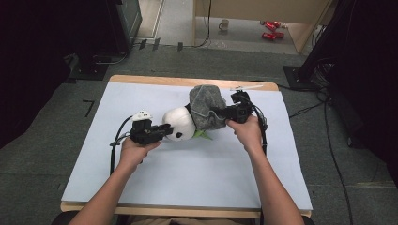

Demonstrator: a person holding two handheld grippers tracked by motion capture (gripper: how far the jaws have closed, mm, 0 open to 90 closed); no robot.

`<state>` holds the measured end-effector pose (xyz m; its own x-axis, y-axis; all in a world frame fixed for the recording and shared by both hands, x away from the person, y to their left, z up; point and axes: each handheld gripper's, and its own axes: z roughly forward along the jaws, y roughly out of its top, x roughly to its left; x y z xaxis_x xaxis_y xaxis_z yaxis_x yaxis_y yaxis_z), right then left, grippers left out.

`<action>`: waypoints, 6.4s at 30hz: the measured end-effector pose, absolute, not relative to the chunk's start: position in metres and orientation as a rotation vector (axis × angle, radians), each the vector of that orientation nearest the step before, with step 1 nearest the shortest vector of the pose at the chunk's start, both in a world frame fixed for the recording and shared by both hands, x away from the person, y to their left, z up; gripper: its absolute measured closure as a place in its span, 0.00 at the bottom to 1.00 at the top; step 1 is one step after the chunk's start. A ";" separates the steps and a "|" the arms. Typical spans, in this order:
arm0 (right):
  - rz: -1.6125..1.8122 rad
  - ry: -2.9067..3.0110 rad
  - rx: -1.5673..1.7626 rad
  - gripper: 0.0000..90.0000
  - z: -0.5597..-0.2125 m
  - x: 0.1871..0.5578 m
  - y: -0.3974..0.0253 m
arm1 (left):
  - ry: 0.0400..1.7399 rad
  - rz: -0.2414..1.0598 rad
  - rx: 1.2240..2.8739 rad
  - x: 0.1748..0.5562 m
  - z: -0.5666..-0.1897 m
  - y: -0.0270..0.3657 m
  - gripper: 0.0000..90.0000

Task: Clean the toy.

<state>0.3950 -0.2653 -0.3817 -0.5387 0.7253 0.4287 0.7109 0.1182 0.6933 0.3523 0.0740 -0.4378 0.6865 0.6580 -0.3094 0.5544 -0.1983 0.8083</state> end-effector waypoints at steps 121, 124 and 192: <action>1.467 2.421 1.343 0.90 -0.316 0.379 -0.206 | 0.723 0.238 1.915 0.351 -0.376 0.029 0.81; 1.426 2.379 1.345 0.90 -0.312 0.378 -0.217 | 0.721 0.236 1.918 0.351 -0.376 0.029 0.81; 1.483 2.026 1.571 0.89 -0.383 0.370 -0.339 | 1.043 0.056 1.708 0.371 -0.421 0.127 0.80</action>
